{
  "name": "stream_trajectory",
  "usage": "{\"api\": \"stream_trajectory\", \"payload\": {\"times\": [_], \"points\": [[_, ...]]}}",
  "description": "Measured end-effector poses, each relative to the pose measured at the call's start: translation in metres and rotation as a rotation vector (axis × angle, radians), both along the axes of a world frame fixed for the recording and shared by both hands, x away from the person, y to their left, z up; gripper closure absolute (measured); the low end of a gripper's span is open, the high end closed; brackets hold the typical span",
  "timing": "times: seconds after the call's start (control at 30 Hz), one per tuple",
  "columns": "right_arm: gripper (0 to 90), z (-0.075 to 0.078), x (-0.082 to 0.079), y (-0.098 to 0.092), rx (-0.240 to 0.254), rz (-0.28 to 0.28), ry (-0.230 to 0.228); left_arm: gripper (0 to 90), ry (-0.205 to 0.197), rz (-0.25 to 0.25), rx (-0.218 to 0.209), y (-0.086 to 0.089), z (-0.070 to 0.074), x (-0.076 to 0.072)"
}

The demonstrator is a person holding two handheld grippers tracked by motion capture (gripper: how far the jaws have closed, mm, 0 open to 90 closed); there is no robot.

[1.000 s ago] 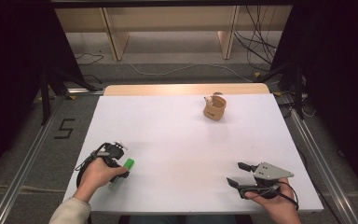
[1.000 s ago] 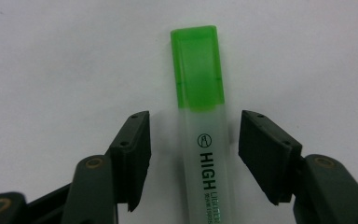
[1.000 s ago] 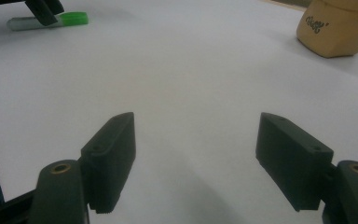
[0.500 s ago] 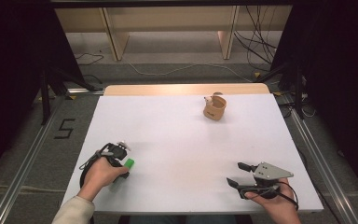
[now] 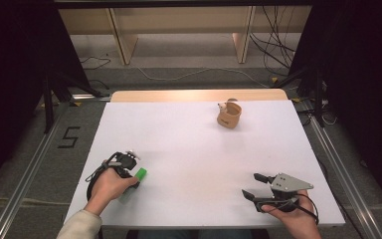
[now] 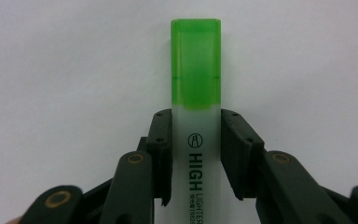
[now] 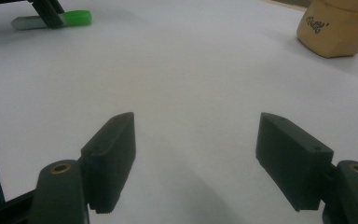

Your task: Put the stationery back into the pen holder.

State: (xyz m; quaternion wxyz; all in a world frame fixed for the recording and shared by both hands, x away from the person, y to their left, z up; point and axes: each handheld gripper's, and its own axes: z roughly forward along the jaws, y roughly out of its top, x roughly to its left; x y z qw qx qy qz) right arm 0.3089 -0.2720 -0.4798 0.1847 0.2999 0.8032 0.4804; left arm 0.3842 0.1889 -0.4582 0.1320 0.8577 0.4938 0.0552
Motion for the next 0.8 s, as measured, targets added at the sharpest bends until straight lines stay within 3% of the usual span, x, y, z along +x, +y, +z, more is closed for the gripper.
{"api": "stream_trajectory", "payload": {"times": [0.17, 0.53, 0.8], "points": [[29.2, 0.000, 0.000, 0.000, 0.001, -0.001, -0.001, 66.5, -0.050, 0.000, -0.024, -0.002, 0.004, -0.002], [29.2, 0.000, 0.000, 0.000, 0.000, 0.001, -0.003, 66.5, -0.099, 0.003, -0.063, -0.001, 0.009, -0.004], [29.2, 0.001, -0.001, 0.000, -0.005, 0.001, 0.000, 66.5, -0.159, -0.012, -0.080, -0.001, 0.013, -0.005]]}}
